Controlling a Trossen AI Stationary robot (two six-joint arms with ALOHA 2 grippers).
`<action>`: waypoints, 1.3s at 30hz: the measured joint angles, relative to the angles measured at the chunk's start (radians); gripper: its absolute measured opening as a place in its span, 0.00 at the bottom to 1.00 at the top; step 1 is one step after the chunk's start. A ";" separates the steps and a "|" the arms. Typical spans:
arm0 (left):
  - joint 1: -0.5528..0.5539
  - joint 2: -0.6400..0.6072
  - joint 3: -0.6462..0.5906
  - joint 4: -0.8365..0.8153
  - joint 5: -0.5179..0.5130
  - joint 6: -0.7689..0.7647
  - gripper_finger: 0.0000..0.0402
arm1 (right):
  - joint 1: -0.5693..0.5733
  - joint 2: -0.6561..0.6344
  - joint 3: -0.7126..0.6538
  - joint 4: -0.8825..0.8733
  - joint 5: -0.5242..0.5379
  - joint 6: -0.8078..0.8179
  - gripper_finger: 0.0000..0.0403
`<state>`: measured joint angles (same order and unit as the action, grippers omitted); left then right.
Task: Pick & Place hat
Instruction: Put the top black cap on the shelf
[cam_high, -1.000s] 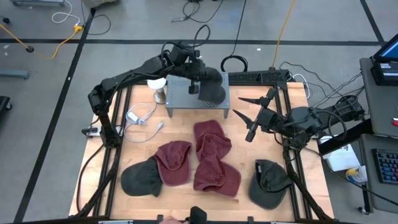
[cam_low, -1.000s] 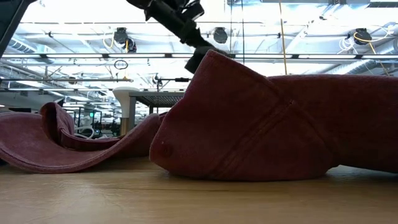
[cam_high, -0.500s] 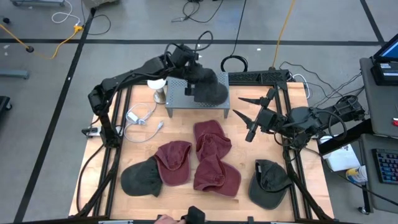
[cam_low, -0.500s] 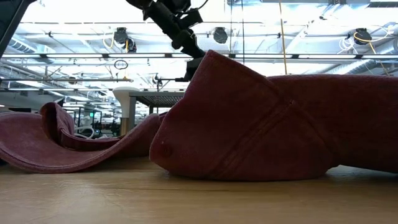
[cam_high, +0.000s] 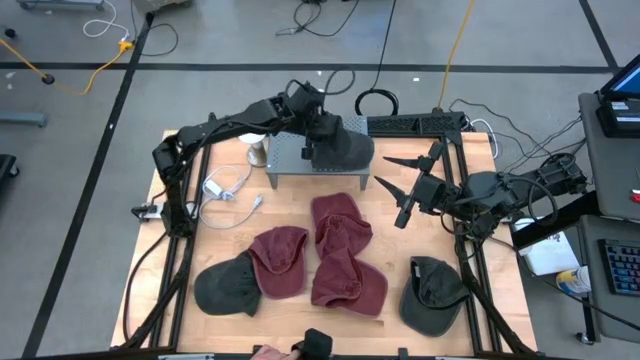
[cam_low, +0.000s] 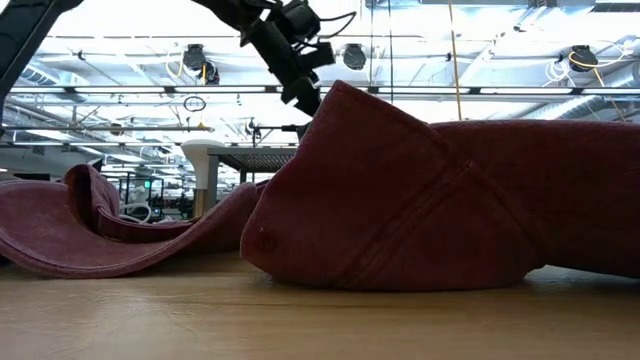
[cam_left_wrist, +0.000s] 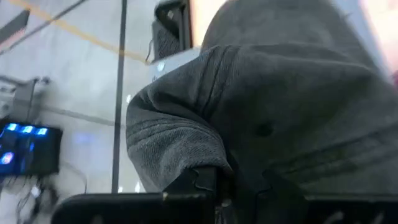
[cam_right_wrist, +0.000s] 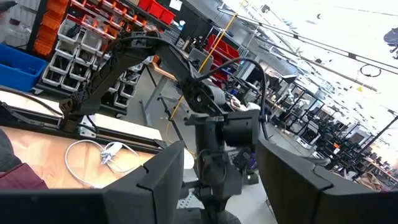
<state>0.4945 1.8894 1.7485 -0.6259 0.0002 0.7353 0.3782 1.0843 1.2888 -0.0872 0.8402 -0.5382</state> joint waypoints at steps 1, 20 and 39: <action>-0.003 0.003 0.000 0.000 -0.021 -0.010 0.04 | 0.000 0.000 0.000 0.000 0.000 0.000 0.48; -0.006 -0.015 0.000 -0.071 -0.099 -0.257 0.39 | 0.000 0.000 0.000 0.000 0.000 0.002 0.48; -0.034 -0.015 0.001 -0.129 -0.219 -0.712 0.71 | 0.000 0.000 0.000 0.000 0.000 0.032 0.48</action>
<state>0.4608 1.8744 1.7493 -0.7549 -0.2187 0.0233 0.3782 1.0843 1.2888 -0.0872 0.8402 -0.5062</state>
